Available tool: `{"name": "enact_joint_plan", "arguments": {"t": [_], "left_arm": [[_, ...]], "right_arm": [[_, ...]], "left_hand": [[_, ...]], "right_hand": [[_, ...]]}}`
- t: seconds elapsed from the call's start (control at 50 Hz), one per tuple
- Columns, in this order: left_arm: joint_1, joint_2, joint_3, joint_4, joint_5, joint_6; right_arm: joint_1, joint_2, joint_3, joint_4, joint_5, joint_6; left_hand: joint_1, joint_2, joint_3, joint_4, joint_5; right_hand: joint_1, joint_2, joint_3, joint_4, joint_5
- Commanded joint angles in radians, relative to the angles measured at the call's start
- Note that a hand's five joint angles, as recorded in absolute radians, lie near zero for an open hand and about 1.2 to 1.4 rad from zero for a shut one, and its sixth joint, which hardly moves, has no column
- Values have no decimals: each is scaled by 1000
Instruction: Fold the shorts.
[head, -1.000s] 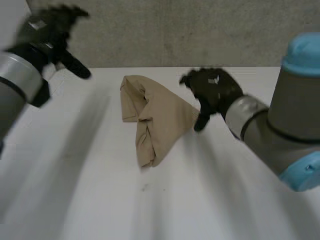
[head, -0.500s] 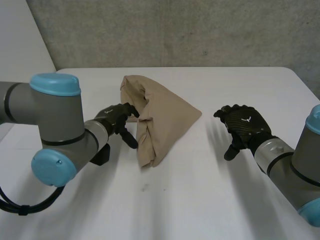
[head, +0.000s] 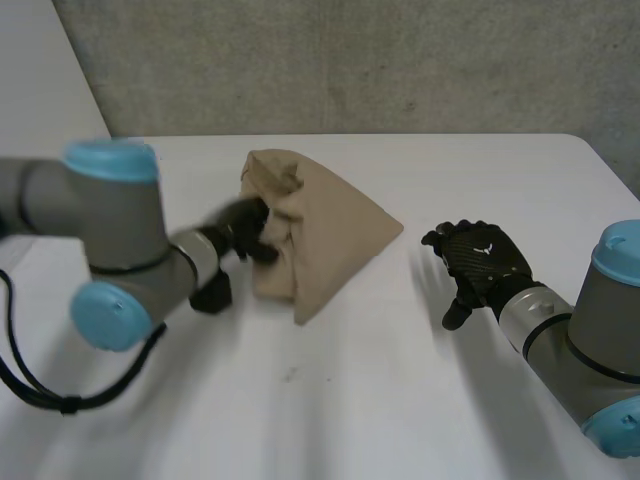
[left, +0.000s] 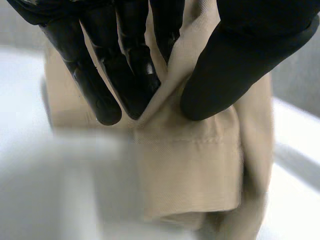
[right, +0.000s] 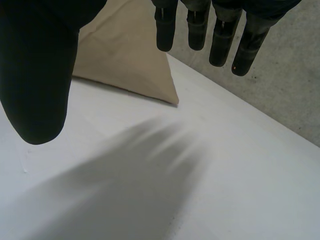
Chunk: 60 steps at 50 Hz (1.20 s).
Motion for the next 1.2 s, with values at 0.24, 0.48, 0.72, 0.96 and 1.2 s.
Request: {"name": "enact_joint_plan", "arguments": {"t": [0.24,0.48,0.72,0.96,1.2], "left_arm": [[-103,621,139,490,-193,700],[-204,527,76,561,-186,806],[-212,338,23,334,-187,809],[-223,480,13,344,-190,797],[-232,694,7,515,-199,794]], "right_arm": [[-4,-14,10,-5,4,0],[-11,-30,12,-5,4,0],[-11,-30,12,-5,4,0],[-9,-28,10,-5,4,0],[-11,-27,12,-5,4,0]], "left_hand": [[245,208,211,206,261],[245,208,211,206,261],[245,208,211,206,261],[245,208,211,206,261],[245,208,211,206,261]], "right_hand": [[-17,-33,-28,-46,-50],[-17,-33,-28,-46,-50],[-17,-33,-28,-46,-50],[-17,-33,-28,-46,-50],[-17,-33,-28,-46,-50]]}}
